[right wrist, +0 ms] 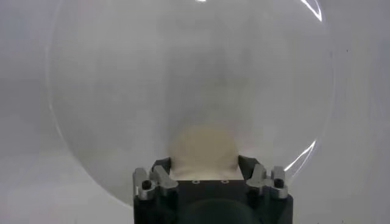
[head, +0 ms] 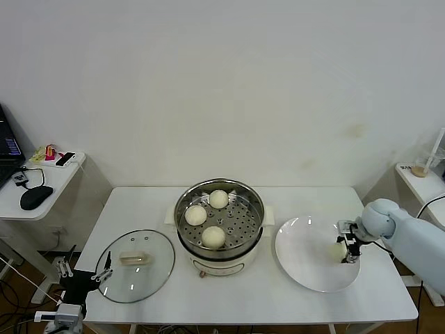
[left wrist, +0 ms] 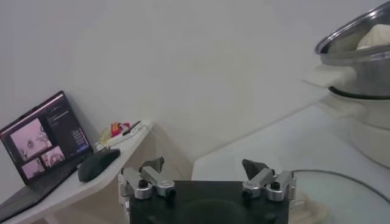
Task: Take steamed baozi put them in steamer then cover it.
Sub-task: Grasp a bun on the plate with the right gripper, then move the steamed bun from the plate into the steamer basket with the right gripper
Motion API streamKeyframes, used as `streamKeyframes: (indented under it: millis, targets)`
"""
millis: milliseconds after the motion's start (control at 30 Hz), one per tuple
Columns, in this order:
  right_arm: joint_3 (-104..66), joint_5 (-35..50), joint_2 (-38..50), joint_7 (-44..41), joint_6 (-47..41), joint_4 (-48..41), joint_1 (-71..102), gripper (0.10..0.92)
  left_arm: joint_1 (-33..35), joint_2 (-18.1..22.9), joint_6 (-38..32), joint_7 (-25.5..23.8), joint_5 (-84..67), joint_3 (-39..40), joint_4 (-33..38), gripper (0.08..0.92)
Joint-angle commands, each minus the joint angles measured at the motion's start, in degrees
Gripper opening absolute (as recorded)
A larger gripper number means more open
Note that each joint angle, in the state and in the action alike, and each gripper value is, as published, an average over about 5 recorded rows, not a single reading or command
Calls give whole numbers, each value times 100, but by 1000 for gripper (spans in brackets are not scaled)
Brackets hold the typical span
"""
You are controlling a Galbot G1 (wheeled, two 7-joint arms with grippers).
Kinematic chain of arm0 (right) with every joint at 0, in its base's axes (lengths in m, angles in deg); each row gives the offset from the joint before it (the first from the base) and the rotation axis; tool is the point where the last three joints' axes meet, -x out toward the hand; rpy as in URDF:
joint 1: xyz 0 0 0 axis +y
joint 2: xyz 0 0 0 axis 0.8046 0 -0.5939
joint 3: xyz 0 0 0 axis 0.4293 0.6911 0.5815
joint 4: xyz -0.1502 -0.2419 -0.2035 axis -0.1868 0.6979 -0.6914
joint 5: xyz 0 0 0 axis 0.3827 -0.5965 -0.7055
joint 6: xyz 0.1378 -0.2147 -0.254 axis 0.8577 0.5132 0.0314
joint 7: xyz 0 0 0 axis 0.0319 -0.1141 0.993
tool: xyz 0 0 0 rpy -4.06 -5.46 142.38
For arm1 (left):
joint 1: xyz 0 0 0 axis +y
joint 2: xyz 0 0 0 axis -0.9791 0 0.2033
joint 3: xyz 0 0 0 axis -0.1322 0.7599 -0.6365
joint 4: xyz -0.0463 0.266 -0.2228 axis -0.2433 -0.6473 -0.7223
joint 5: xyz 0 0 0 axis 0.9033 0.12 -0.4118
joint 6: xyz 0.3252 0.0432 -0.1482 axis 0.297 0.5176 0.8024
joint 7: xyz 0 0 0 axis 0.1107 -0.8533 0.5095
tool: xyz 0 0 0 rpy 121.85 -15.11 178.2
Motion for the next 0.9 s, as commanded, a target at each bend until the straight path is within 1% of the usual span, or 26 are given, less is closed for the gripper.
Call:
streamKeyframes:
  millis: [33, 300, 467, 700, 900]
  targets:
    - [169, 138, 114, -73, -43, 214, -380, 626, -9, -2, 0, 2, -1, 9, 8, 823]
    - [1149, 817, 348, -108, -209, 850, -1880, 612, -80, -4, 14, -4, -10, 37, 16, 823]
    - [1739, 1411, 234, -82, -404, 1113, -2957, 612, -102, -36, 16, -5, -14, 67, 11, 823]
    - [2748, 2518, -467, 115, -883, 1342, -4544, 618, -130, -120, 17, -5, -29, 68, -31, 823]
    - [3285, 3468, -1301, 435, -1332, 1447, -5172, 619, -167, -136, 4, 3, -35, 79, -94, 823]
